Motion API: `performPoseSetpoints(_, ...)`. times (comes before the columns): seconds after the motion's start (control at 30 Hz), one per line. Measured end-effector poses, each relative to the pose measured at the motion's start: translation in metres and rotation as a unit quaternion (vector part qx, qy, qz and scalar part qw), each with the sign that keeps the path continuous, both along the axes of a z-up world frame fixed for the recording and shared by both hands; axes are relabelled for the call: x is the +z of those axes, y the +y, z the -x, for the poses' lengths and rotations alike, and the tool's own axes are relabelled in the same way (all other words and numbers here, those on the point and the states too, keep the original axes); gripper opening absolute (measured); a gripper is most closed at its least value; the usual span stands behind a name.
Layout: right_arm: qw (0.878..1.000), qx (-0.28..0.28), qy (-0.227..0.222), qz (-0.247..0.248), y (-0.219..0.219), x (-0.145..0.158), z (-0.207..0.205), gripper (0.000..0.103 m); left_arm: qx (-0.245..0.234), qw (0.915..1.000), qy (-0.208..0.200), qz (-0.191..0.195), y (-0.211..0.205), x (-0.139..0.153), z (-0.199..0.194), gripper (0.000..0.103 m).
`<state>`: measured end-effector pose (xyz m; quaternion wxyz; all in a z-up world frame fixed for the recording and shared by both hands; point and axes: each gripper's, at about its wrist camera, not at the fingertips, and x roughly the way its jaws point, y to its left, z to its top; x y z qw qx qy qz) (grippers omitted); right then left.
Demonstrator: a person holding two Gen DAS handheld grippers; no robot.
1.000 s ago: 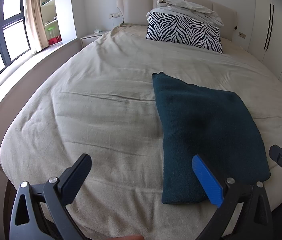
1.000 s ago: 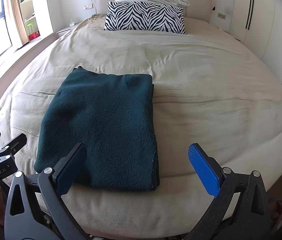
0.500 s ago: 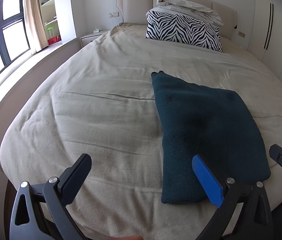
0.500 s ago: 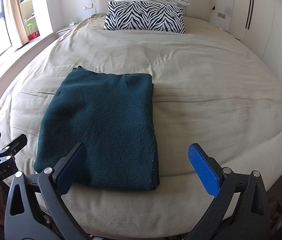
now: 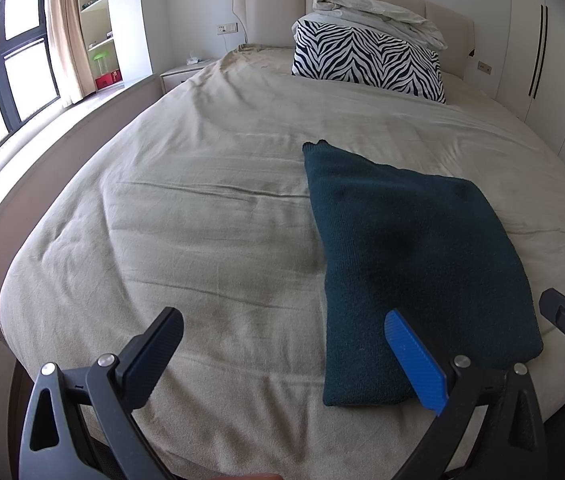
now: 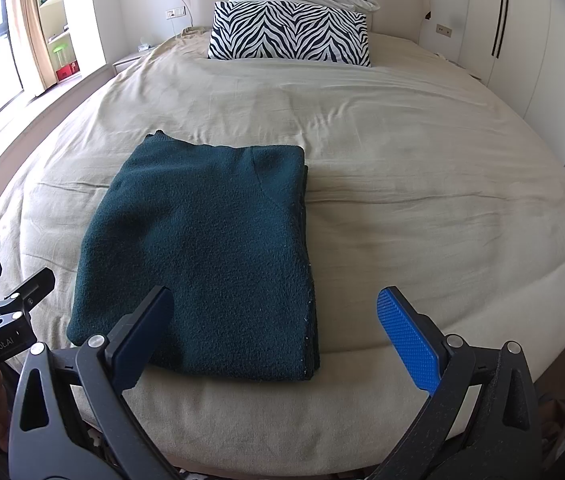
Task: Fold small clothes
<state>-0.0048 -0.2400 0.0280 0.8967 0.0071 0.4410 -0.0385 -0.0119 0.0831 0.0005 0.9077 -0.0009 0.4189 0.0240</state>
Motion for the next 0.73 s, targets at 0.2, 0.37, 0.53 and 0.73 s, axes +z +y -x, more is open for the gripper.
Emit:
performPoseSetpoints(0.2,1.000,0.000,0.000,0.000,0.0003,0.0001,0.0001,0.103,0.000,1.0000,0.000,0.000,0.0000,0.0003,-0.0002,0.103)
performPoseSetpoints(0.37,1.000,0.000,0.000,-0.001,0.0000,0.0000,0.0000,0.103,0.000,1.0000,0.002,0.000,-0.0014,-0.0010,0.0012,0.103)
performPoseSetpoints(0.53,1.000,0.000,0.000,-0.001,0.0000,0.0000,-0.0001,0.103,-0.002,1.0000,0.004,0.005,0.0003,-0.0044,0.0001,0.103)
performPoseSetpoints(0.73,1.000,-0.001,0.004,-0.003,-0.0010,-0.0037,0.0010,0.103,-0.005,0.9999,0.003,0.009,0.0025,-0.0050,-0.0002,0.103)
